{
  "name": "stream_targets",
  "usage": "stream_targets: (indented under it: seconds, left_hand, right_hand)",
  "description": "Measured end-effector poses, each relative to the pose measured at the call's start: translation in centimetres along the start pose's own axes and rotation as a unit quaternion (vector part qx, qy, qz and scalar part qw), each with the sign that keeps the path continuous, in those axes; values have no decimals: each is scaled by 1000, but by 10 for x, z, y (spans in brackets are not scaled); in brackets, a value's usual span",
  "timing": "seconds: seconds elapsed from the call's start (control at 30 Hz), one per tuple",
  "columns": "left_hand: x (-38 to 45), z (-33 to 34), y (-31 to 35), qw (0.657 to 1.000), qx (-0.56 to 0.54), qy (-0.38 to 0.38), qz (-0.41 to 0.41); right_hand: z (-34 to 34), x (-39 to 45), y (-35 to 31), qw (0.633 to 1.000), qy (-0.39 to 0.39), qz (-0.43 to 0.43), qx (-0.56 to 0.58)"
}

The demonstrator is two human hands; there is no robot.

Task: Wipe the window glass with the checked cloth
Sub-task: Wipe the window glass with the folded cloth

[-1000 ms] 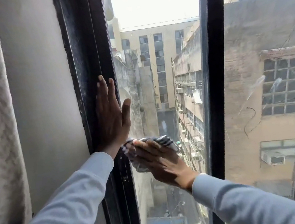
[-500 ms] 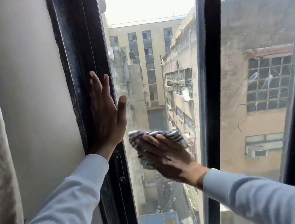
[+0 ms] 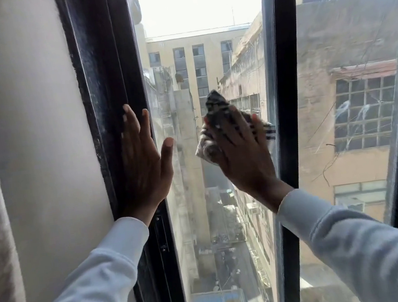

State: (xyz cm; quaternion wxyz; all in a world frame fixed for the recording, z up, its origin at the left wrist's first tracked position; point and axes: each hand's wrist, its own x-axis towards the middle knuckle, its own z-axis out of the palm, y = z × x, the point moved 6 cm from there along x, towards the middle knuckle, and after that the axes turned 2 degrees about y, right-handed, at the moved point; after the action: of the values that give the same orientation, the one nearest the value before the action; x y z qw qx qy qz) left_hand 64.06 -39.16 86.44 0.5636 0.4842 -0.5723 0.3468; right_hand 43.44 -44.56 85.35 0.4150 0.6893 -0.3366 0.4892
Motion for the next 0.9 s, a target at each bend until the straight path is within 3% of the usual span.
stream_targets:
  seconds: [0.03, 0.07, 0.1, 0.17, 0.23, 0.37, 0.5, 0.6, 0.7, 0.8, 0.87, 0.9]
  left_hand:
    - [0, 0, 0, 1000, -1, 0, -7]
    - [0, 1, -1, 1000, -3, -3, -14]
    - [0, 2, -1, 1000, -3, -7, -16]
    - [0, 2, -1, 1000, 7, -8, -11]
    - [0, 3, -2, 1000, 14, -3, 3]
    - [0, 5, -1, 1000, 23, -4, 0]
    - [4, -1, 5, 999, -9, 3, -40]
    - [0, 8, 43, 998, 58, 13, 19]
    - [-3, 49, 123, 991, 74, -45, 104]
    - [-5, 95, 197, 972, 110, -85, 191]
    - [-7, 115, 220, 962, 147, -82, 212]
    - [-8, 120, 225, 959, 168, -76, 213]
  right_hand:
    - [-1, -8, -3, 998, -4, 56, 21]
    - [1, -28, -18, 999, -7, 44, 24]
    - [5, -53, -44, 999, -23, -47, 15]
    - [9, -88, -79, 958, -53, -280, 23]
    - [8, -74, -74, 932, -35, -359, 31]
    - [-1, -58, -55, 979, -16, -185, 85]
    - [-19, -135, -38, 970, -83, -216, 75]
    - [-52, -133, 58, 990, -43, -58, 117]
    - [-75, -109, 174, 994, 34, 87, 56]
    - [-55, -106, 247, 974, -31, 222, 30]
    - [-30, -135, 230, 984, -89, 155, 15]
    - [-15, -155, 207, 991, -122, 51, 2]
